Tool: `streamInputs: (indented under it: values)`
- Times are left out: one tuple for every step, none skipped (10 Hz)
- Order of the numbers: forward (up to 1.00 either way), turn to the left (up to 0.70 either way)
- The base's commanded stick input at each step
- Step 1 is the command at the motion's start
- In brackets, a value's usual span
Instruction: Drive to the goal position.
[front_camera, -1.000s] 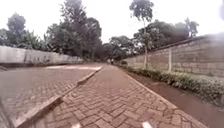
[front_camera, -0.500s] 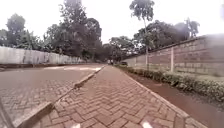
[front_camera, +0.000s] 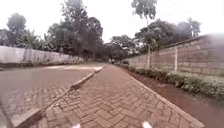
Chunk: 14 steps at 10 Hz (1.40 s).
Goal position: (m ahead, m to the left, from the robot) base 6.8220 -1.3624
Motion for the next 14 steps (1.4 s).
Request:
streamInputs:
  values:
    - [0.5, 0.0]
    - [0.5, 0.0]
    - [0.5, 0.0]
    - [0.5, 0.0]
    - [0.5, 0.0]
    - [0.5, 0.0]
    - [0.5, 0.0]
    - [0.5, 0.0]
    - [0.5, 0.0]
    - [0.5, 0.0]
    - [0.5, 0.0]
    - [0.5, 0.0]
    - [0.5, 0.0]
    - [0.5, 0.0]
